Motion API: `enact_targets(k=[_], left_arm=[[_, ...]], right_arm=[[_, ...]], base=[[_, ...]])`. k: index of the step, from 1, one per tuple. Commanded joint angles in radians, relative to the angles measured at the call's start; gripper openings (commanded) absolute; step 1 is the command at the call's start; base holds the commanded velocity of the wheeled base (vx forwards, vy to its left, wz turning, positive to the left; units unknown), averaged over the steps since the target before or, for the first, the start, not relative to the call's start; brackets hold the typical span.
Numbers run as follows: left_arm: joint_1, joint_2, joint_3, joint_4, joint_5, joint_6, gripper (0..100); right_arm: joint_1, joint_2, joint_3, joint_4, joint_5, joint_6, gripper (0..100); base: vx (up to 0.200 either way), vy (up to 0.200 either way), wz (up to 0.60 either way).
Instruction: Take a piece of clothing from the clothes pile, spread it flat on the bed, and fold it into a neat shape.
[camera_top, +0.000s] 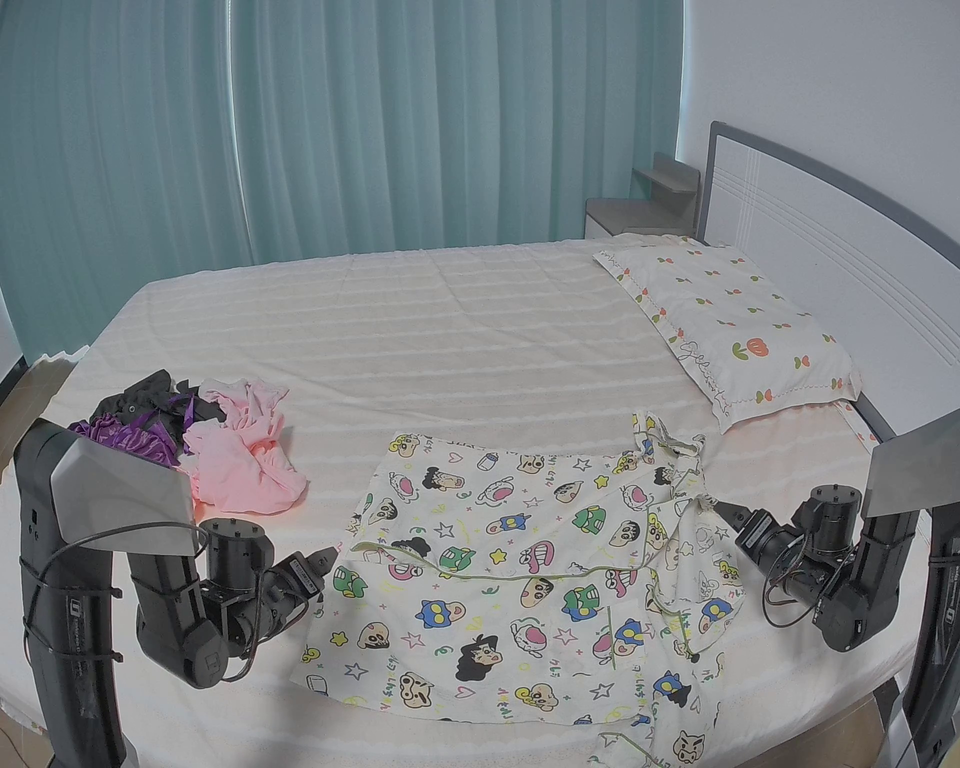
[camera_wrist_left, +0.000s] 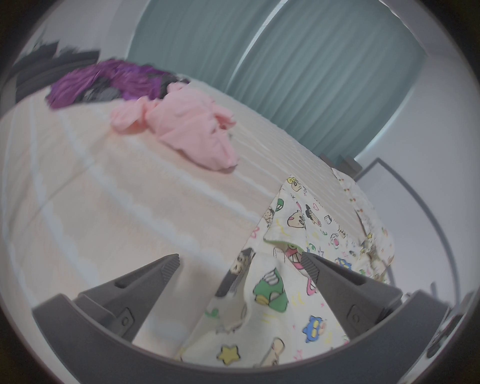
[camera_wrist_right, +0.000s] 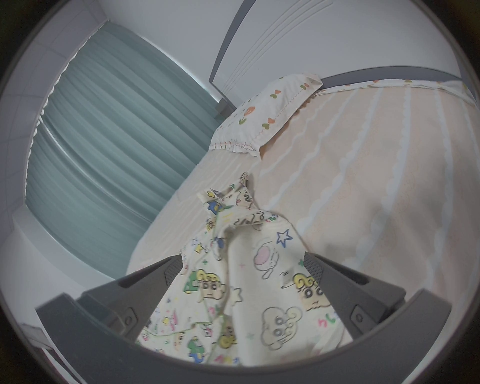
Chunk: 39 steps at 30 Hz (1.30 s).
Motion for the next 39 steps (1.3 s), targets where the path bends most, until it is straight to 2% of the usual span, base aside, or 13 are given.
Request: enact_targets(k=[1, 4, 5, 8, 9, 10, 13, 18, 21, 34, 35, 39], left_arm=[[0.021, -0.060, 0.122, -0.043, -0.059, -0.113, 100], [0.014, -0.063, 0.156, -0.092, -0.076, -0.172, 100], [0.000, -0.057, 0.185, -0.138, -0.088, -0.211, 100], [-0.020, -0.038, 0.202, -0.195, -0.080, -0.227, 100], [-0.020, -0.038, 0.202, -0.195, -0.080, -0.227, 100], [-0.029, -0.038, 0.204, -0.196, -0.074, -0.228, 100], [-0.029, -0.034, 0.204, -0.196, -0.074, -0.234, 100], [-0.032, -0.032, 0.204, -0.196, -0.073, -0.239, 100], [-0.032, -0.029, 0.202, -0.196, -0.074, -0.241, 100], [-0.032, -0.029, 0.204, -0.196, -0.073, -0.241, 100], [-0.032, -0.029, 0.204, -0.196, -0.073, -0.241, 100], [-0.032, -0.029, 0.204, -0.196, -0.073, -0.241, 100]], right_arm=[[-0.042, 0.082, -0.149, 0.171, 0.008, -0.100, 100], [-0.062, 0.071, -0.209, 0.272, 0.013, -0.112, 100], [-0.085, 0.068, -0.247, 0.351, 0.031, -0.121, 100], [-0.120, 0.085, -0.259, 0.392, 0.085, -0.164, 100], [-0.120, 0.085, -0.259, 0.392, 0.085, -0.164, 100], [-0.134, 0.077, -0.243, 0.371, 0.122, -0.178, 100], [-0.138, 0.076, -0.220, 0.326, 0.160, -0.178, 100], [-0.138, 0.076, -0.190, 0.234, 0.171, -0.175, 100], [-0.129, 0.076, -0.155, 0.202, 0.206, -0.178, 100], [-0.112, 0.123, -0.148, 0.151, 0.224, -0.219, 100], [-0.112, 0.126, -0.148, 0.151, 0.226, -0.222, 0], [-0.112, 0.126, -0.146, 0.151, 0.232, -0.224, 0]], base=[[0.000, 0.000, 0.00], [0.000, 0.000, 0.00], [0.000, 0.000, 0.00], [0.000, 0.000, 0.00], [0.000, 0.000, 0.00], [0.000, 0.000, 0.00], [0.000, 0.000, 0.00], [0.000, 0.000, 0.00], [0.000, 0.000, 0.00], [0.000, 0.000, 0.00], [0.000, 0.000, 0.00], [0.000, 0.000, 0.00]])
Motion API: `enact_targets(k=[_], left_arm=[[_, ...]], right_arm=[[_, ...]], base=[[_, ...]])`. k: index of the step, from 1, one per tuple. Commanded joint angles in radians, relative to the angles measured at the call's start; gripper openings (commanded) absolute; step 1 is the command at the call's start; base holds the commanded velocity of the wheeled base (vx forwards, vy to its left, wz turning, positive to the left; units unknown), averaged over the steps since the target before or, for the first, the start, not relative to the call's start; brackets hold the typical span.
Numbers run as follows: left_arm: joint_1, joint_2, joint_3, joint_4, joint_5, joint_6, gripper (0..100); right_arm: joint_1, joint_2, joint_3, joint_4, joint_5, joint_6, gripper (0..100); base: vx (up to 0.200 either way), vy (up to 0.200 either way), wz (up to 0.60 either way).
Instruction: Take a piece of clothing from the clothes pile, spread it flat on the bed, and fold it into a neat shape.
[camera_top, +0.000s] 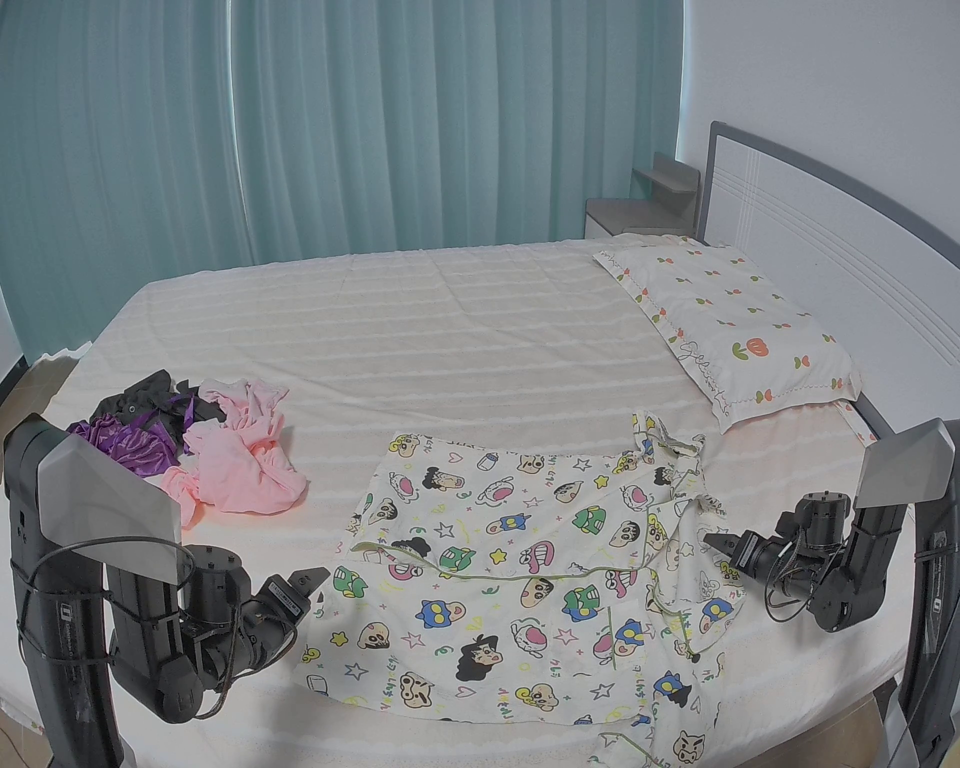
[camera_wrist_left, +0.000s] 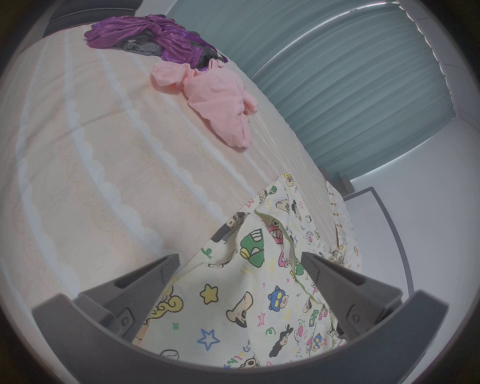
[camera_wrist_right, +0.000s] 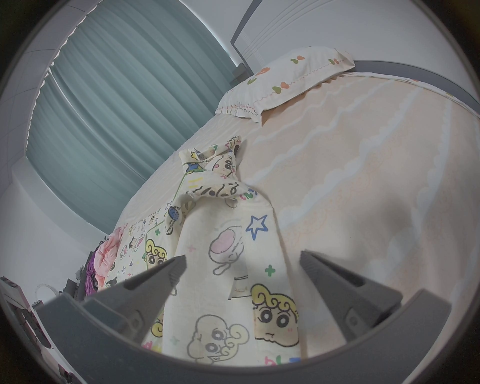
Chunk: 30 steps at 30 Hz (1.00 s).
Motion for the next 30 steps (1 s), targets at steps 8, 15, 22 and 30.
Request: enact_targets(k=[8, 15, 22, 30], left_arm=[[-0.001, 0.001, 0.003, -0.016, 0.000, -0.014, 100], [-0.004, 0.001, 0.006, -0.016, 0.002, -0.014, 100], [-0.007, -0.002, 0.023, -0.016, 0.003, -0.017, 100], [-0.007, -0.005, 0.038, -0.016, 0.005, -0.016, 100]], right_arm=[[-0.003, 0.007, 0.004, -0.014, -0.001, 0.009, 0], [-0.042, -0.005, 0.015, -0.059, -0.010, 0.009, 0], [-0.092, -0.022, 0.016, -0.062, -0.011, 0.009, 0], [-0.148, -0.036, 0.002, -0.056, -0.013, 0.007, 0]], base=[[0.000, 0.000, 0.00], [0.000, 0.000, 0.00], [0.000, 0.000, 0.00], [0.000, 0.000, 0.00]])
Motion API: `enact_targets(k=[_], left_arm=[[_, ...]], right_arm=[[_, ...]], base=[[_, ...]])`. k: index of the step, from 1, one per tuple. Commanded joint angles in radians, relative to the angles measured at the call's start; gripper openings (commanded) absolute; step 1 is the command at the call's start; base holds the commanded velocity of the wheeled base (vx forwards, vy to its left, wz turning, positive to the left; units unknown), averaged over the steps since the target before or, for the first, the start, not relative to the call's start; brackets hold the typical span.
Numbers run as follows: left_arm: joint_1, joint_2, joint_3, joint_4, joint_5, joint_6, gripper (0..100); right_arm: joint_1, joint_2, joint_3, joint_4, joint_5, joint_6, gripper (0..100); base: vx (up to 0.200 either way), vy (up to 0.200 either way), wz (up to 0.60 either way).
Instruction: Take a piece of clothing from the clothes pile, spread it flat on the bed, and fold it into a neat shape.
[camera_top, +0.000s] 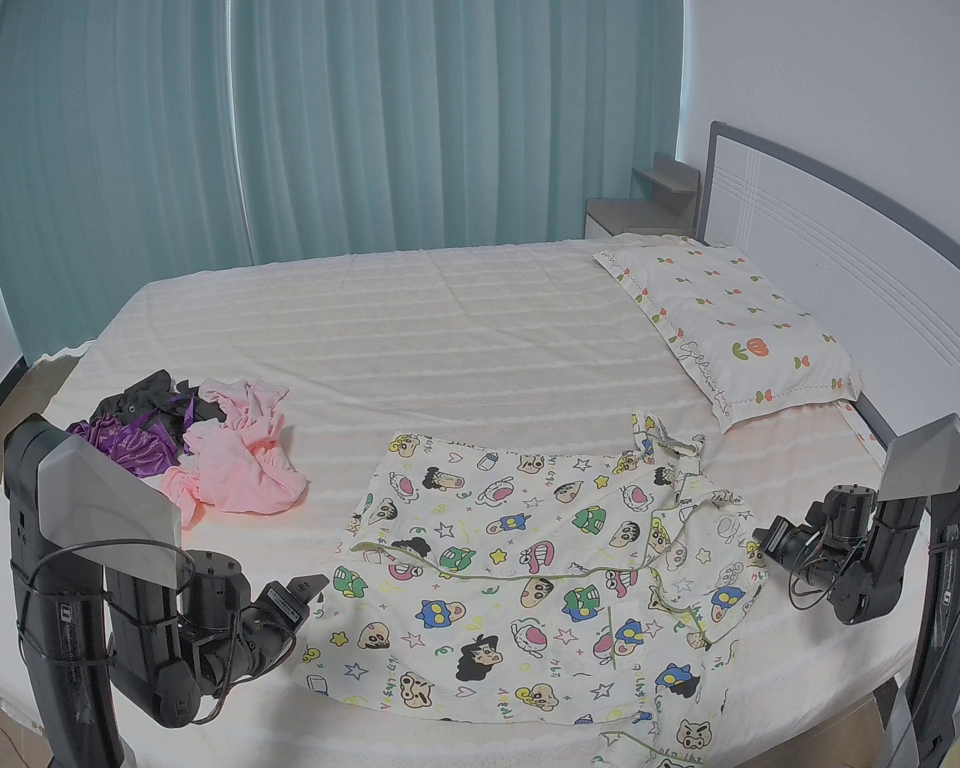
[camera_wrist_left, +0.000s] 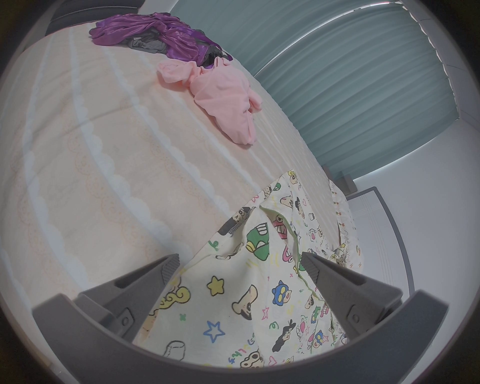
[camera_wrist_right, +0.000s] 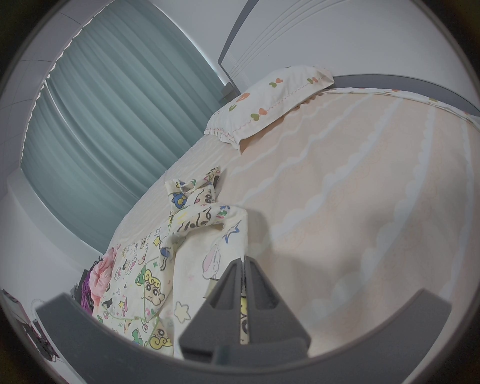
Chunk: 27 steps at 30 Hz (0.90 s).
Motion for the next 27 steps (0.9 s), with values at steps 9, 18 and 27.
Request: enact_targets(k=[9, 18, 27], left_arm=[[-0.003, -0.027, 0.040, -0.017, 0.002, 0.002, 100], [-0.011, -0.035, 0.073, -0.018, -0.013, 0.011, 100], [-0.034, -0.068, 0.080, -0.018, -0.019, 0.011, 100]], right_arm=[[-0.074, -0.005, -0.062, 0.018, 0.000, -0.002, 0], [-0.091, 0.007, -0.101, 0.027, -0.003, -0.001, 0], [-0.087, -0.026, -0.086, 0.027, -0.025, -0.001, 0]], base=[[0.000, 0.000, 0.00], [0.000, 0.000, 0.00], [0.000, 0.000, 0.00]])
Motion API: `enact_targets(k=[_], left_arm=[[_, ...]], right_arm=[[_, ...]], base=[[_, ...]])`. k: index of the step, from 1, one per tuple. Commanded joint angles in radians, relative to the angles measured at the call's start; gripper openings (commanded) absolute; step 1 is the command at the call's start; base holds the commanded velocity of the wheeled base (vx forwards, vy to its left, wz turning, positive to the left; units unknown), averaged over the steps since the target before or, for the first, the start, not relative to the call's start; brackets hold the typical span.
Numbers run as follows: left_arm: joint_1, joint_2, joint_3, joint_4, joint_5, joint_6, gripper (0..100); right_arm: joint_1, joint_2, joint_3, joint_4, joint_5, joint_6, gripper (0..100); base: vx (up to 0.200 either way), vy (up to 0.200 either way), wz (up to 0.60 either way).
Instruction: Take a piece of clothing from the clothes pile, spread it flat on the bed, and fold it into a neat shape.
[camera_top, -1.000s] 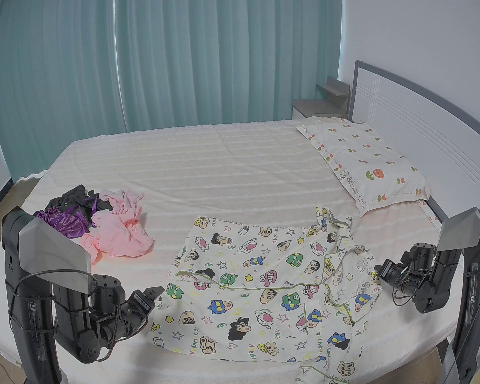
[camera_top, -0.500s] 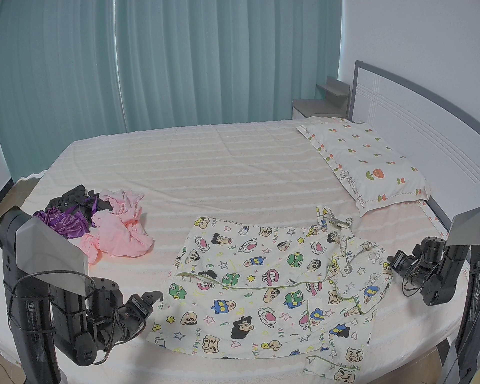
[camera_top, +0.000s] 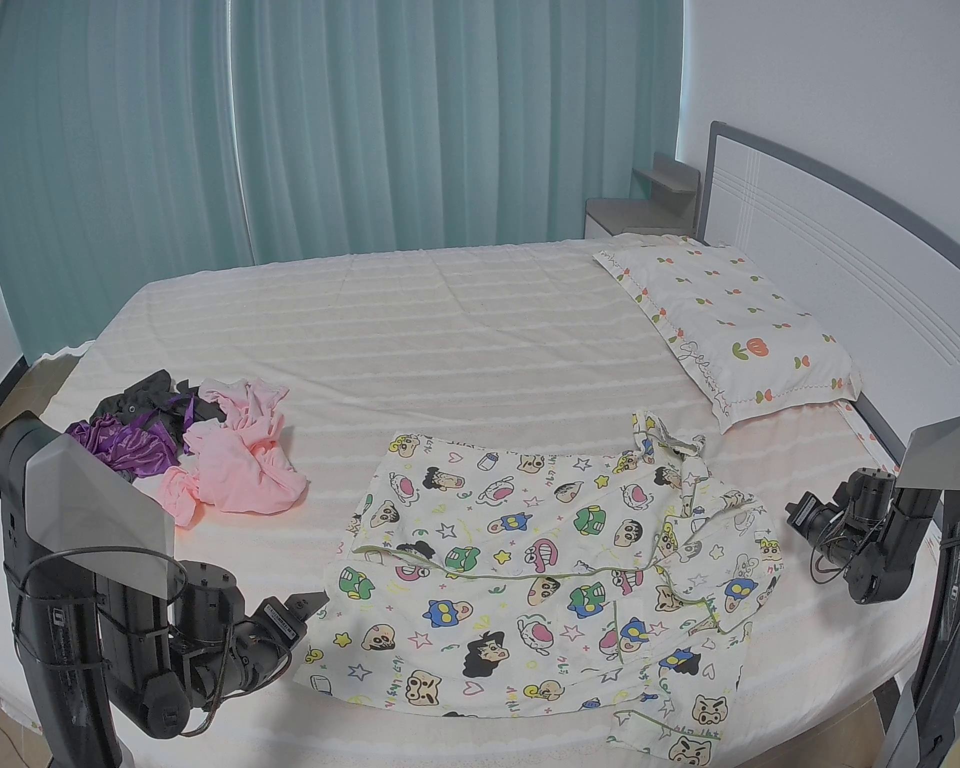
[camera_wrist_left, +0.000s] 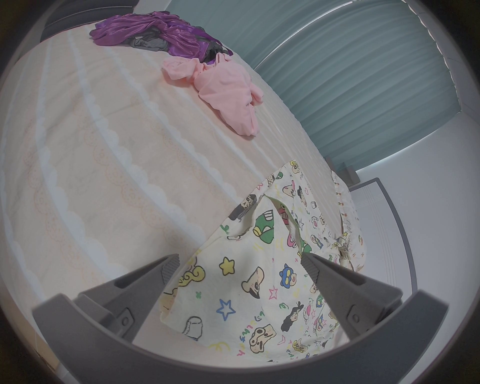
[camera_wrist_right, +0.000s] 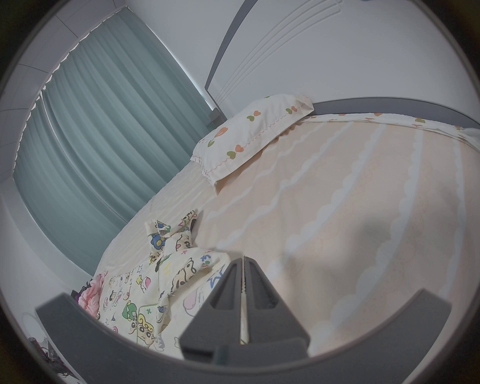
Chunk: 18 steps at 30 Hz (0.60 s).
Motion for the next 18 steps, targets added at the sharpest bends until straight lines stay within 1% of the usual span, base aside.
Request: enact_targets(k=[1, 2, 4, 5, 7, 8, 9, 10, 11, 12, 13, 14, 17, 18], left_arm=[[-0.011, -0.043, 0.013, -0.018, -0.015, -0.001, 100], [-0.011, -0.043, 0.013, -0.018, -0.015, -0.001, 100], [-0.014, -0.084, 0.049, -0.018, -0.079, -0.001, 100], [-0.012, -0.098, 0.049, -0.018, -0.091, -0.002, 100], [-0.012, -0.102, 0.049, -0.018, -0.090, -0.002, 100], [-0.012, -0.101, 0.049, -0.018, -0.088, -0.001, 100], [-0.012, -0.101, 0.049, -0.018, -0.088, -0.001, 100], [-0.012, -0.099, 0.049, -0.018, -0.088, -0.001, 100], [-0.012, -0.099, 0.049, -0.018, -0.088, -0.001, 100], [-0.012, -0.098, 0.049, -0.018, -0.087, -0.002, 100], [-0.012, -0.098, 0.049, -0.018, -0.087, -0.002, 100], [-0.012, -0.096, 0.049, -0.018, -0.087, -0.005, 100], [-0.014, -0.095, 0.049, -0.018, -0.087, -0.011, 100], [-0.014, -0.095, 0.049, -0.018, -0.087, -0.011, 100]], right_arm=[[0.009, -0.045, 0.029, 0.001, 0.000, 0.000, 0], [0.009, -0.045, 0.029, 0.001, 0.000, 0.000, 0], [0.020, -0.102, 0.100, -0.002, 0.003, 0.000, 0], [0.025, -0.126, 0.138, -0.006, 0.008, 0.000, 0], [0.035, -0.157, 0.192, -0.014, 0.013, 0.003, 0], [0.048, -0.178, 0.230, -0.026, 0.013, 0.005, 100], [0.048, -0.178, 0.230, -0.026, 0.013, 0.005, 100], [0.063, -0.203, 0.287, -0.056, 0.009, 0.006, 100], [0.063, -0.203, 0.287, -0.056, 0.009, 0.006, 100], [0.091, -0.234, 0.377, -0.111, 0.008, 0.006, 100], [0.095, -0.237, 0.393, -0.120, 0.008, 0.006, 100], [0.127, -0.252, 0.459, -0.169, 0.008, 0.012, 100], [0.186, -0.300, 0.554, -0.169, 0.000, 0.043, 100], [0.192, -0.306, 0.561, -0.169, 0.000, 0.049, 100]], base=[[0.000, 0.000, 0.00], [0.000, 0.000, 0.00], [0.000, 0.000, 0.00], [0.000, 0.000, 0.00], [0.000, 0.000, 0.00], [0.000, 0.000, 0.00], [0.000, 0.000, 0.00], [0.000, 0.000, 0.00], [0.000, 0.000, 0.00], [0.000, 0.000, 0.00], [0.000, 0.000, 0.00], [0.000, 0.000, 0.00], [0.000, 0.000, 0.00], [0.000, 0.000, 0.00]])
